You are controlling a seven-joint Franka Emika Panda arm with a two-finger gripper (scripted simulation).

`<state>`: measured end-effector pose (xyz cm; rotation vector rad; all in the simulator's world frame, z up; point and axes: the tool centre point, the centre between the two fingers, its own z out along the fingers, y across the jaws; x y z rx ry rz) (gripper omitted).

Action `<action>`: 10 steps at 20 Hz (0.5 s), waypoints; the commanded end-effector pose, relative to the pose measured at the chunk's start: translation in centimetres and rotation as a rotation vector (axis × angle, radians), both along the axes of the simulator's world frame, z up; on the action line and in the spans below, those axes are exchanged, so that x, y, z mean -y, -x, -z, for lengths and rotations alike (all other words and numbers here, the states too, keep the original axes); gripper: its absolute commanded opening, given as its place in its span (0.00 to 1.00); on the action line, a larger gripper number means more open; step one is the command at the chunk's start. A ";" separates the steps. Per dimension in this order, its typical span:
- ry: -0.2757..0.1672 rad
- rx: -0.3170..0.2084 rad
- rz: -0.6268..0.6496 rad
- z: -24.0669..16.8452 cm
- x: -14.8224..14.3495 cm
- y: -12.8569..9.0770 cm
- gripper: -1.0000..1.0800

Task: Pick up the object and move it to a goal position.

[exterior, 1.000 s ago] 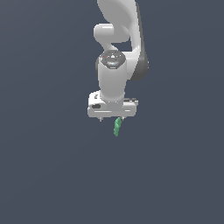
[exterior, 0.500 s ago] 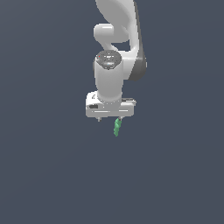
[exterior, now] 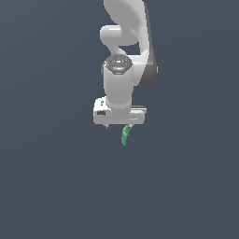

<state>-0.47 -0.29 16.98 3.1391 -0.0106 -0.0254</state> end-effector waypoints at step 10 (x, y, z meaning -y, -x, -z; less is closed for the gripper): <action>0.001 0.010 0.187 1.5 -2.0 1.4 0.96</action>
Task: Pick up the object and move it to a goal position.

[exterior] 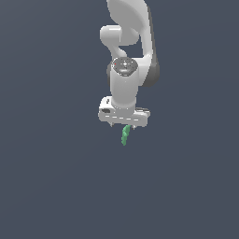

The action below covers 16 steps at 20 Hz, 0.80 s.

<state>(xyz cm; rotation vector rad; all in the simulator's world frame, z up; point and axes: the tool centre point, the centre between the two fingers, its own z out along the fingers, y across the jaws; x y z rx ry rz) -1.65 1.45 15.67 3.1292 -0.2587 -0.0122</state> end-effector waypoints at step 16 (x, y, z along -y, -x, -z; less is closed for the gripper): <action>0.000 0.008 0.140 1.1 -1.4 1.1 0.96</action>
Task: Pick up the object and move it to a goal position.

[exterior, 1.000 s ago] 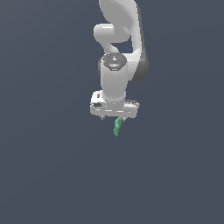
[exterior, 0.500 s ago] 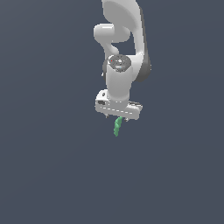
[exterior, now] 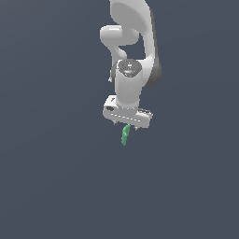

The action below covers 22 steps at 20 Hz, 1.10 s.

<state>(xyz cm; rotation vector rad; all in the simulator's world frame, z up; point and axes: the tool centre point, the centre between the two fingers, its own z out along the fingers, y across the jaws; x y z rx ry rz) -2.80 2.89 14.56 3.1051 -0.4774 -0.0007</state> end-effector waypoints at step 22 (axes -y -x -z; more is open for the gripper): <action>0.000 0.000 0.004 5.0 0.0 0.0 0.00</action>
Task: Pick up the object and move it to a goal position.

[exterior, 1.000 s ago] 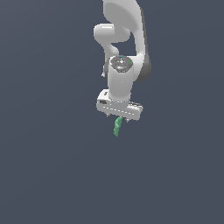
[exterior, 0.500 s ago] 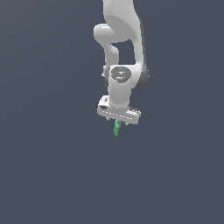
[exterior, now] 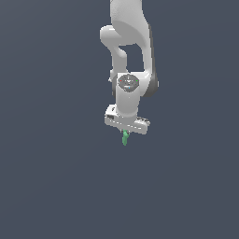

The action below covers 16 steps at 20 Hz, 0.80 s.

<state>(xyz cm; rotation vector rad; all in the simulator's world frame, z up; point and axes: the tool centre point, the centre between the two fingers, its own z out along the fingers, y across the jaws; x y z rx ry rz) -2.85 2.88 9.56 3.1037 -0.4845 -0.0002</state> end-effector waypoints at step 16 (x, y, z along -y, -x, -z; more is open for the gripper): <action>-0.001 0.000 0.000 -2.5 0.9 0.6 0.00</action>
